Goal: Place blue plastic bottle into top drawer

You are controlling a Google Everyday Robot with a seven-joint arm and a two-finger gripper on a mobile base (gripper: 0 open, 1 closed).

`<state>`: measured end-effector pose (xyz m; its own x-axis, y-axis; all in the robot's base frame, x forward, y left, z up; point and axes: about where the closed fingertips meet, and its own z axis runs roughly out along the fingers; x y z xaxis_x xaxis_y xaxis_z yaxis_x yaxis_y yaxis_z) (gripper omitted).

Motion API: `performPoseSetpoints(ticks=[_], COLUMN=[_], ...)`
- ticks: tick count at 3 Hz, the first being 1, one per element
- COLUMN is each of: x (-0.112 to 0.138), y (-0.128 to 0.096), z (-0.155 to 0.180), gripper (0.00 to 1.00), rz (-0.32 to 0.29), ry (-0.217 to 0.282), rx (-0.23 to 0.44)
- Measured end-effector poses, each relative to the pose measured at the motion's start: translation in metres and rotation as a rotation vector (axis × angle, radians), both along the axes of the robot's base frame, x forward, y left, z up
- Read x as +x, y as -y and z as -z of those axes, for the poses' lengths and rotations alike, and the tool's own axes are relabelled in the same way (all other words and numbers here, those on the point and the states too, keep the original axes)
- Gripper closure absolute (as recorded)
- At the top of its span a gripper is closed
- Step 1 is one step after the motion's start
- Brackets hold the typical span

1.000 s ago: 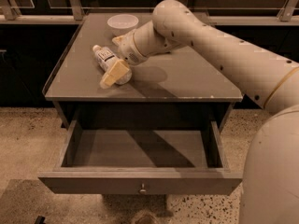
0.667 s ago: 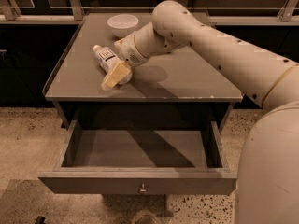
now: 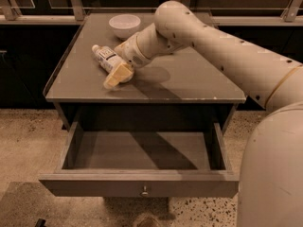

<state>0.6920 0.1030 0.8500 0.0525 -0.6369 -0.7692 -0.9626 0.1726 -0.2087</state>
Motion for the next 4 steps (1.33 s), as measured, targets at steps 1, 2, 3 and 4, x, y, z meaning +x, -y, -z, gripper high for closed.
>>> performPoseSetpoints(ticks=[1, 2, 3, 4], x=[0.0, 0.0, 0.0, -0.0072], y=[-0.0001, -0.0001, -0.0001, -0.0001], z=[0.0, 0.0001, 0.0001, -0.0008], gripper=[0.43, 0.66, 0.89, 1.0], rz=[0.0, 0.0, 0.0, -0.026], ry=[0.0, 0.0, 0.0, 0.0], rx=[0.0, 0.0, 0.0, 0.009])
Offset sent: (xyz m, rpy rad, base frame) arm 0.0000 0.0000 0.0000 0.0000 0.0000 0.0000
